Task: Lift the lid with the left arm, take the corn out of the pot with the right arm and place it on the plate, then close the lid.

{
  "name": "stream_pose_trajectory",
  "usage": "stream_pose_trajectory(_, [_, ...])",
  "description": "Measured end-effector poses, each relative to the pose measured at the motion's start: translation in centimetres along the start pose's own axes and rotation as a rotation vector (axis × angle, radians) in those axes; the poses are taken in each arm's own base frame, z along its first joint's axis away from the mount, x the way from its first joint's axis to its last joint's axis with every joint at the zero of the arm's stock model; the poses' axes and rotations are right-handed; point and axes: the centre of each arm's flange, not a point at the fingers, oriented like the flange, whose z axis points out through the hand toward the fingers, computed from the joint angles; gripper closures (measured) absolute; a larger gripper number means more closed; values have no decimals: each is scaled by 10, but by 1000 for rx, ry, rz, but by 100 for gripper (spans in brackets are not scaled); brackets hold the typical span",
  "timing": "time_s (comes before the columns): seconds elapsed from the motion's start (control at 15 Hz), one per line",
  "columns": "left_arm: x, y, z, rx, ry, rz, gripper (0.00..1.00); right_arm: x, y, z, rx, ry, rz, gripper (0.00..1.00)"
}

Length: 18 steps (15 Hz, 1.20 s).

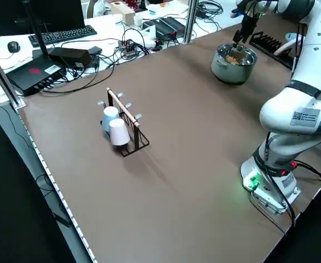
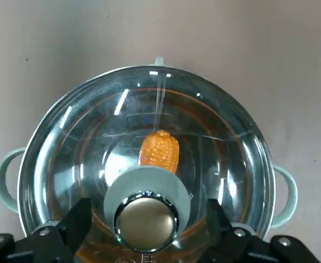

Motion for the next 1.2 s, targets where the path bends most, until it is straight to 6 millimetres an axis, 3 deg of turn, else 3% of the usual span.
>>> stream_pose_trajectory(0.27, [-2, 5, 7, 15, 8, -6, 11, 0, 0, 0, 0, 0, 0, 0])
stream_pose_trajectory(0.4, [-1, 5, 6, 14, 10, -6, 22, 0, 0, 0, 0, 0, 0, 0])
stream_pose_trajectory(0.47, [-1, 5, 6, 14, 11, -7, 22, 0, 0, 0, 0, -1, 0, 0])
stream_pose_trajectory(0.67, [1, 4, 6, 16, 13, -18, 46, 0, -1, 0, 0, -1, -2, 0])
stream_pose_trajectory(1.2, [1, 3, 5, 17, 14, -23, 50, 0, -6, 0, 0, -2, -12, 0])
